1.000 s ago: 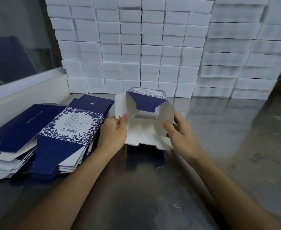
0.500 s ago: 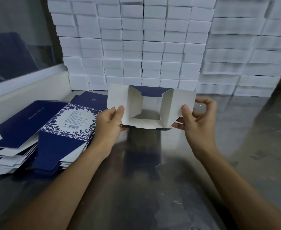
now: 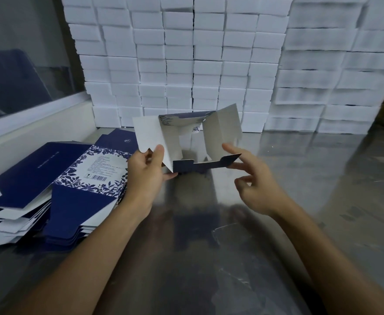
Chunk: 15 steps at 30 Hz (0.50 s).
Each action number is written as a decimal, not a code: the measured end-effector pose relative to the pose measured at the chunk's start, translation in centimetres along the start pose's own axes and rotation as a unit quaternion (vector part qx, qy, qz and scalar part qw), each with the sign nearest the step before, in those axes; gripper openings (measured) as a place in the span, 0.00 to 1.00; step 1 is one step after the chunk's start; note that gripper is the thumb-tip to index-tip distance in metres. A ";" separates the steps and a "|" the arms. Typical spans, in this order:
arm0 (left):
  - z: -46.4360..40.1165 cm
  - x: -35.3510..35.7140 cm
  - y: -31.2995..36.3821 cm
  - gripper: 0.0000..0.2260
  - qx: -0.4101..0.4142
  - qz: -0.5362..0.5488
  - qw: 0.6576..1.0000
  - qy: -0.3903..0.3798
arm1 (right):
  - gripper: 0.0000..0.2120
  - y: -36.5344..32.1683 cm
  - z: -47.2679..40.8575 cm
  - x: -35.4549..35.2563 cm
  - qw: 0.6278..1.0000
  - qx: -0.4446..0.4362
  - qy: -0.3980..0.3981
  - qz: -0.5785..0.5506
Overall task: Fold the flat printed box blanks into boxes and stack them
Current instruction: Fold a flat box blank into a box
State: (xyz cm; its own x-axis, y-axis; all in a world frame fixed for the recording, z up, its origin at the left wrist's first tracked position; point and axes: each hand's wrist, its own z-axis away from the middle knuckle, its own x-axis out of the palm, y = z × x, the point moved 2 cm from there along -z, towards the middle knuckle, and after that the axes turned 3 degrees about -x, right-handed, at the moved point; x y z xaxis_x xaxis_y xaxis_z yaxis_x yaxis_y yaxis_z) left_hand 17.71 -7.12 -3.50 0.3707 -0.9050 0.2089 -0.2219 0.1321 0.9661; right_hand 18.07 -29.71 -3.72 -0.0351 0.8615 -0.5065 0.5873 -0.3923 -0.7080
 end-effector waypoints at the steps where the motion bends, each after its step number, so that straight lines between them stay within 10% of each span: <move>1: 0.1 0.1 0.0 0.12 0.003 -0.004 1.000 -0.007 | 0.33 0.1 0.1 0.2 1.000 -0.003 0.001 0.008; 5: 0.3 0.4 0.0 0.09 0.022 -0.012 0.999 -0.035 | 0.08 0.1 -0.1 0.8 0.994 0.004 0.104 -0.042; 15: 1.2 0.7 -0.4 0.17 0.100 -0.122 0.985 -0.076 | 0.03 -0.4 0.1 0.6 0.970 0.017 0.241 0.011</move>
State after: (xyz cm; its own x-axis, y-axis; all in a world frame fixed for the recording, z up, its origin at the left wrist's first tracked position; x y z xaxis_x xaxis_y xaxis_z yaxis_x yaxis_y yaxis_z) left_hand 16.99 -8.33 -3.92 0.2987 -0.9521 -0.0649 -0.3215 -0.1645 0.9325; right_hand 17.68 -29.02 -3.79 0.3653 0.8998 -0.2385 0.5563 -0.4165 -0.7191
